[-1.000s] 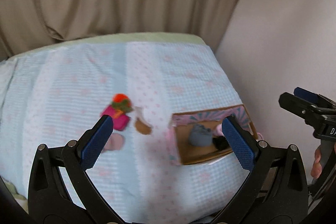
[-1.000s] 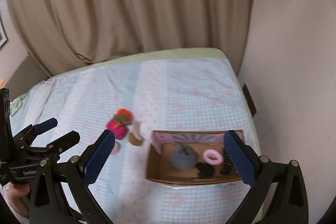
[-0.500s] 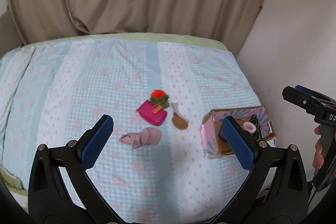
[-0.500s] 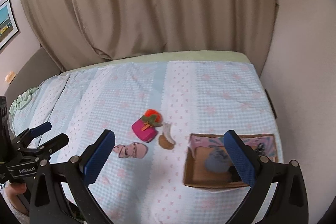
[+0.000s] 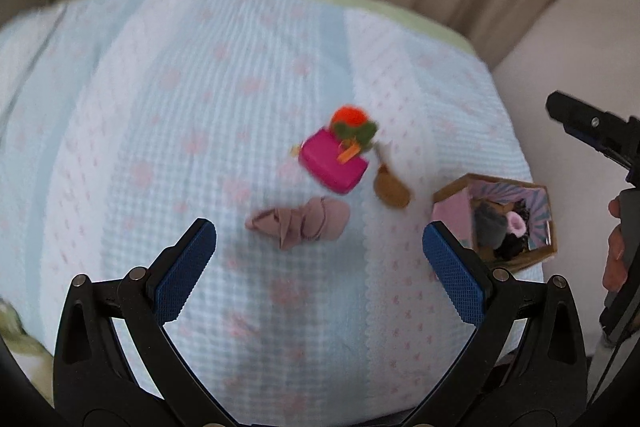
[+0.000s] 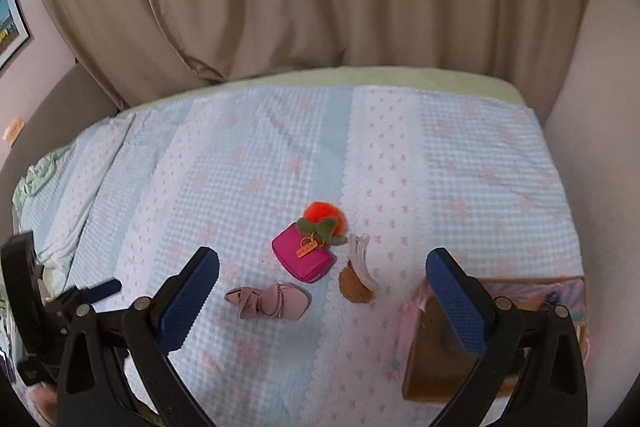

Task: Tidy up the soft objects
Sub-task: 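Grasp the beige cloth with the left tool while the right tool grasps the magenta pouch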

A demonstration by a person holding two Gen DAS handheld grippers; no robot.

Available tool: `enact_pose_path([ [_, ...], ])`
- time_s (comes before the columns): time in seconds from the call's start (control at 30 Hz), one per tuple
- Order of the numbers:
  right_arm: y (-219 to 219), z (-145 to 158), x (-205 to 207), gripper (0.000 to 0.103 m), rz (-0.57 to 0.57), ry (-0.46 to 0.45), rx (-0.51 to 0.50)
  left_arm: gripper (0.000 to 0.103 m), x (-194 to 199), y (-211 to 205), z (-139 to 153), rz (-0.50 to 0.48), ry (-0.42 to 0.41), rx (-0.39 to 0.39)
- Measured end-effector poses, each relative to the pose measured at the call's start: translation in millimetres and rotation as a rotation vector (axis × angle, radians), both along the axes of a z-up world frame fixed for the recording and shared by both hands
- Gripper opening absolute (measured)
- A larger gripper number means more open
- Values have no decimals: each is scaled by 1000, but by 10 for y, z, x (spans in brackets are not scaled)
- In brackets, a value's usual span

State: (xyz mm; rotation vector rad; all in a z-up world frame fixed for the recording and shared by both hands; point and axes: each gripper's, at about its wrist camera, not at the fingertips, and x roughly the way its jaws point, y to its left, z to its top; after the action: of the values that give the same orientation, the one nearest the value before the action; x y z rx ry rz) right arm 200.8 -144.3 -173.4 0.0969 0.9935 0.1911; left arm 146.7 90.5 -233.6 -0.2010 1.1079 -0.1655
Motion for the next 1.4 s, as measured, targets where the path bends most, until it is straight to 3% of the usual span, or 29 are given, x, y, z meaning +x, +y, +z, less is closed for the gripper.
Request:
enact_pose_path([
  [0.23,141,-662,573,103,46,113,22,103,246,181,-929,242,211,-153],
  [0.4,246,-1116,956,103,73,189,26,103,340,204,-1448,402,301,-215],
  [0.6,348,-1714,1387,103,75,267,46,101,435,161,-1964,581,347,-279],
  [0.73,410,-2081,1593,100,67,305,63,92,516,78,-2258,665,336,-326],
  [0.9,458,-2470,1781,92,59,353,87,88,642,-50,-2520,702,325,-303],
  [1.07,476,-2792,1887,69,51,411,114,84,701,-173,-2566,708,301,-235],
  [1.17,469,-2907,1908,59,30,435,123,69,780,-293,-2534,654,295,-157],
  [1.23,451,-2904,1908,51,19,429,121,46,802,-303,-2515,642,292,-142],
  [1.4,414,-2918,1895,36,0,427,105,35,777,-167,-2491,641,292,-171],
])
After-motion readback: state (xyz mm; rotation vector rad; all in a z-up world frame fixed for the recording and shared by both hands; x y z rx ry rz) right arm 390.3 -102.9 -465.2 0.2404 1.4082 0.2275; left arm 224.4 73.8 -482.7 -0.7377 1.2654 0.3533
